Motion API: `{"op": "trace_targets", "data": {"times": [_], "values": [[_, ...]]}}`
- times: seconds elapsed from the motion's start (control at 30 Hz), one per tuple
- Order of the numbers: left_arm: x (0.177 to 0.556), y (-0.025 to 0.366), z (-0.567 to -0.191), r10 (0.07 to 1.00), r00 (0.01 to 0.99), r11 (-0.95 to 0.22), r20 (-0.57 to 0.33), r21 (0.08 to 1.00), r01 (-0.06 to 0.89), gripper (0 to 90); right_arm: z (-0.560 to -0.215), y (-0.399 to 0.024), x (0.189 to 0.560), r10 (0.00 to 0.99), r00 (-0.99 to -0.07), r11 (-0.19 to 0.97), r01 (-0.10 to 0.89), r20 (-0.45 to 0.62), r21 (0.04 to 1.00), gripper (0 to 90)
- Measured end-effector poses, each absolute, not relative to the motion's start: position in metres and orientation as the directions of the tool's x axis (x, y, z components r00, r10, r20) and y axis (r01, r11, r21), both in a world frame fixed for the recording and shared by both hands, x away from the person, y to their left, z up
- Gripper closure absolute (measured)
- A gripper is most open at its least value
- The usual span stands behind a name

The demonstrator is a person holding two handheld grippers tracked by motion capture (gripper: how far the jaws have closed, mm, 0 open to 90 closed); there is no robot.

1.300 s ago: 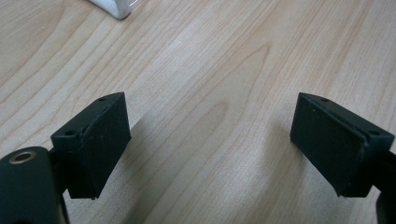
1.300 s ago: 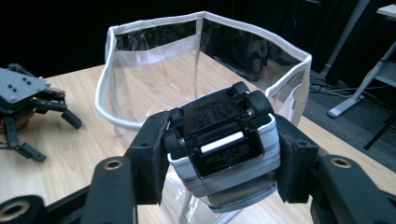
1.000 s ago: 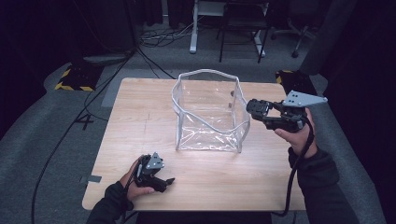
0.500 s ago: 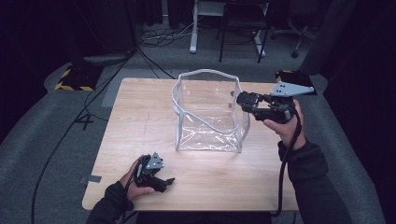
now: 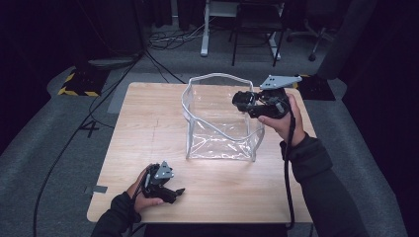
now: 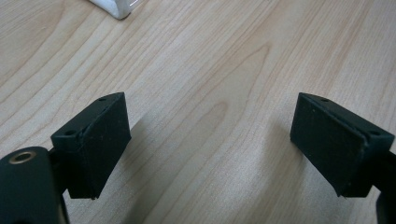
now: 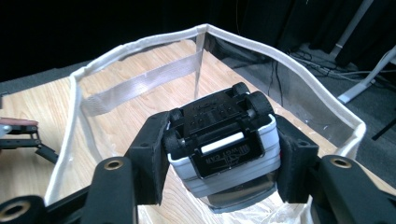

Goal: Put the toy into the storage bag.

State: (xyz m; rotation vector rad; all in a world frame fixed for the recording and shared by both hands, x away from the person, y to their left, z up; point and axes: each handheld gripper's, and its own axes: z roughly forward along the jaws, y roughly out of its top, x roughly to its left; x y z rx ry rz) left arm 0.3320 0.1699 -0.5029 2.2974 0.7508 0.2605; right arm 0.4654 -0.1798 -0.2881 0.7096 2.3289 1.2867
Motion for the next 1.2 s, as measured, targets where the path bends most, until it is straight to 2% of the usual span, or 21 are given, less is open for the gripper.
{"op": "trace_targets", "data": {"times": [0.4, 0.67, 0.83, 1.03, 1.2], "values": [[0.332, 0.17, -0.503, 0.583, 0.812, -0.59, -0.024, 0.675, 0.444, 12.3, -0.294, -0.154, 0.478, 0.6, -0.794, 0.517, 0.291, -0.098, 0.805, 45.7], [0.332, 0.17, -0.503, 0.584, 0.812, -0.589, -0.025, 0.674, 0.445, 12.3, -0.3, -0.132, 0.481, 0.598, -0.789, 0.606, 0.329, -0.142, 0.724, 45.7], [0.332, 0.17, -0.503, 0.582, 0.813, -0.592, -0.022, 0.674, 0.443, 12.3, -0.303, -0.124, 0.483, 0.561, -0.807, 0.678, 0.32, -0.185, 0.662, 45.8], [0.332, 0.17, -0.503, 0.581, 0.813, -0.592, -0.025, 0.672, 0.444, 12.4, -0.306, -0.12, 0.483, 0.527, -0.828, 0.728, 0.324, -0.191, 0.604, 45.8], [0.332, 0.17, -0.503, 0.579, 0.815, -0.594, -0.024, 0.672, 0.442, 12.4, -0.31, -0.121, 0.482, 0.533, -0.834, 0.738, 0.374, -0.144, 0.562, 45.7]]}}
